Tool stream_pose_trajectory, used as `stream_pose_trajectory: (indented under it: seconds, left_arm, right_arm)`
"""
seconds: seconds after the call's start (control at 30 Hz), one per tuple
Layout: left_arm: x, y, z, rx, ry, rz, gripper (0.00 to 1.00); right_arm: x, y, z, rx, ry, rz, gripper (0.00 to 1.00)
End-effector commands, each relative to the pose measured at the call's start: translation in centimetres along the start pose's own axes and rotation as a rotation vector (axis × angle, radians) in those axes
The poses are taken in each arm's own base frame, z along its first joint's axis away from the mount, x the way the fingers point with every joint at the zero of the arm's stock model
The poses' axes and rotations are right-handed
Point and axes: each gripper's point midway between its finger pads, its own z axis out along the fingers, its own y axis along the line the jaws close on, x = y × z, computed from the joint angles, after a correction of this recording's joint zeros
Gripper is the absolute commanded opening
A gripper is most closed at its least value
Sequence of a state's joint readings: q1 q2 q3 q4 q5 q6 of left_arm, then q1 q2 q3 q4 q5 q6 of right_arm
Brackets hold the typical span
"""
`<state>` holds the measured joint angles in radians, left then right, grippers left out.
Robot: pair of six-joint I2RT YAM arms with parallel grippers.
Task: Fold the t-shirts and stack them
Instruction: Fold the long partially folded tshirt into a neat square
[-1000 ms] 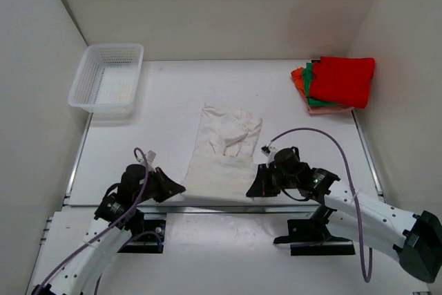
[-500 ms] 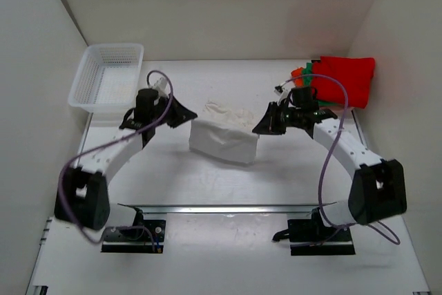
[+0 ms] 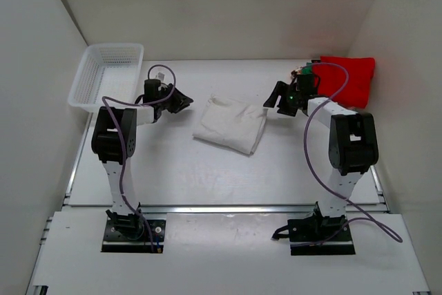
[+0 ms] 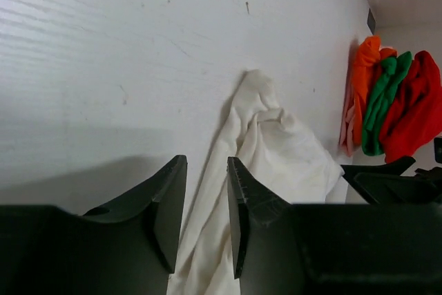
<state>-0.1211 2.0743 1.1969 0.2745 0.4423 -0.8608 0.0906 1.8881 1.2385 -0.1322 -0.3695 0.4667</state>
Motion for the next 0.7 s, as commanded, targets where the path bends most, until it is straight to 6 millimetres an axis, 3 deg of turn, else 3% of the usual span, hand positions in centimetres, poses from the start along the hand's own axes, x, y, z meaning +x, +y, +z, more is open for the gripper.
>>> stream_pose_trajectory:
  seconds: [0.0, 0.1, 0.13, 0.2, 0.23, 0.27, 0.3, 0.4, 0.47, 0.53, 0.67]
  left_arm:
    - [-2.4, -9.1, -3.8, 0.181, -0.120, 0.169, 0.42]
    - [1.2, -9.1, -3.0, 0.195, -0.020, 0.152, 0.43]
    - [2.1, -10.1, -2.9, 0.222, -0.001, 0.158, 0.42]
    - [4.7, -10.0, -1.9, 0.234, 0.068, 0.134, 0.43]
    - [6.1, -9.4, -1.2, 0.221, 0.110, 0.123, 0.42]
    - [7.6, -8.0, -0.4, 0.179, 0.152, 0.111, 0.42]
    - [8.1, -7.6, 0.0, 0.157, 0.160, 0.109, 0.41]
    - [11.0, -3.3, 0.8, 0.033, 0.239, 0.051, 0.38]
    - [11.8, -1.5, 0.7, -0.020, 0.268, 0.003, 0.36]
    - [12.7, 0.2, 0.2, -0.058, 0.288, -0.029, 0.35]
    - [13.5, 1.2, -0.6, -0.096, 0.293, -0.036, 0.35]
  right_arm:
    - [-2.8, 2.9, -2.8, -0.013, -0.178, -0.090, 0.71]
    - [-0.2, 3.7, -3.4, -0.029, -0.122, -0.039, 0.78]
    - [1.5, 3.6, -3.2, -0.020, -0.086, -0.025, 0.81]
    - [3.2, 3.0, -2.9, 0.023, -0.066, -0.003, 0.84]
    - [4.7, 3.0, -2.5, 0.038, -0.036, 0.013, 0.85]
    - [4.8, 3.0, -2.5, 0.041, -0.035, 0.018, 0.85]
    - [5.8, 2.9, -2.2, 0.058, -0.012, 0.033, 0.88]
    - [8.2, 2.7, -0.5, 0.112, 0.061, 0.032, 0.96]
    - [8.5, 3.2, 0.8, 0.123, 0.091, 0.024, 0.99]
    - [10.3, 4.1, 2.3, 0.103, 0.163, 0.020, 0.99]
    - [10.9, 7.0, 4.2, 0.038, 0.223, -0.007, 0.98]
